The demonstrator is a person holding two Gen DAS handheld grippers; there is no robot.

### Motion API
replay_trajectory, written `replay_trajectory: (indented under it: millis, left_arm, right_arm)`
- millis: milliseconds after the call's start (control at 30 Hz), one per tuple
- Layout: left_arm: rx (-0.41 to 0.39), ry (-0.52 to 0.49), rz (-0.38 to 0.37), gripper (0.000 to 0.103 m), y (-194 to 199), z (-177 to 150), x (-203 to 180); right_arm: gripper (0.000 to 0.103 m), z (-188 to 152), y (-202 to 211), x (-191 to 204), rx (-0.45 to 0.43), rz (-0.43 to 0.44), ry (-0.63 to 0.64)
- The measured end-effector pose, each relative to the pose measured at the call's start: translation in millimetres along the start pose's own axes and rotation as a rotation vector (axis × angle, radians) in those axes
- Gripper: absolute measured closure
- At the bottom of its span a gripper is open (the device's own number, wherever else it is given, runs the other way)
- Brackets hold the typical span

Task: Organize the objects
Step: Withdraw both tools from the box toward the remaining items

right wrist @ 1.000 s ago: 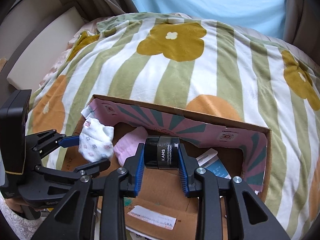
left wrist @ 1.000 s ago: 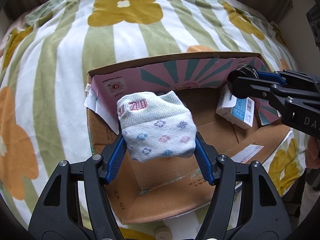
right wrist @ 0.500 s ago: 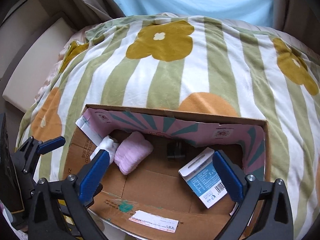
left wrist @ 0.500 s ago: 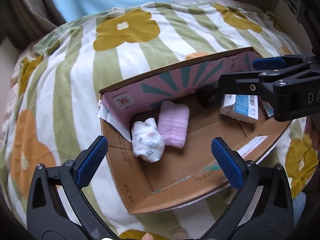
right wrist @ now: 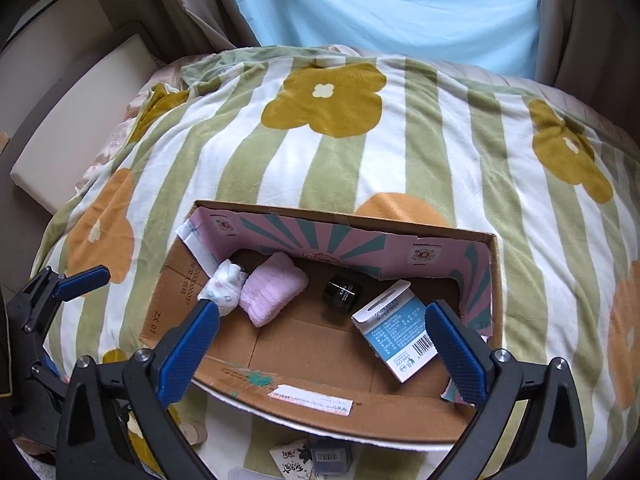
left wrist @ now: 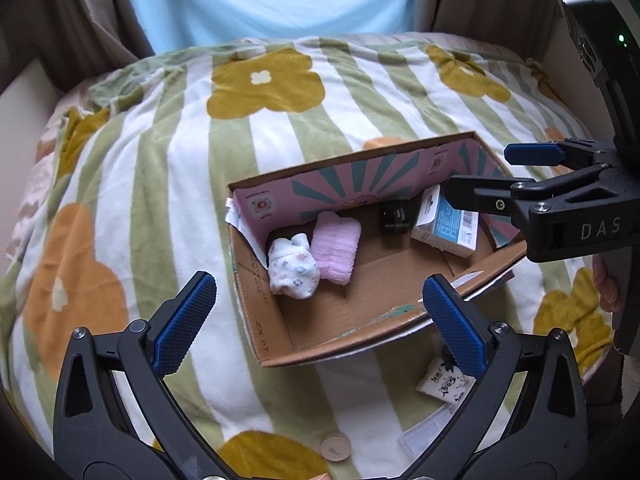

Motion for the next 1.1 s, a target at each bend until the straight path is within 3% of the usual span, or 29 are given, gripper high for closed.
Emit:
replay_trajectory:
  millis: [367,500,633,800,1100]
  left_arm:
    - [-0.122,0.056,0.025,0.0,99,-12,11]
    - [-0.169,0.072,0.042,0.0,132,-26,11]
    - [-0.216,0.101,0.064,0.0,153,-55,12]
    - [-0.219,0.15,0.064,0.0,150,-98,10]
    - [-0.126,0.227,0.046,0.0,90,-175,-3]
  right_arm:
    - [0.001,-14,93,38,-0.111,-0.011,0.079]
    - [0.001,-32,121,53,-0.161,-0.067,0.139]
    - [0.001,-62,131,59,-0.168,-0.059,0.161]
    - [0.001,-106,122,55,-0.162,-0.039,0.116]
    - [0.0,-171,72,35,-0.121,-0.032,-0.016]
Point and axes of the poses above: each gripper's, at about its wrist camera, not at the fingertips, and y roughly against the way its jaws point, x to its left, z to its top, the point moved 1 cm from there along -y, roughly the way its jaws point, and after that the axes turned 6 degrees about z, right-handed, at the moved point
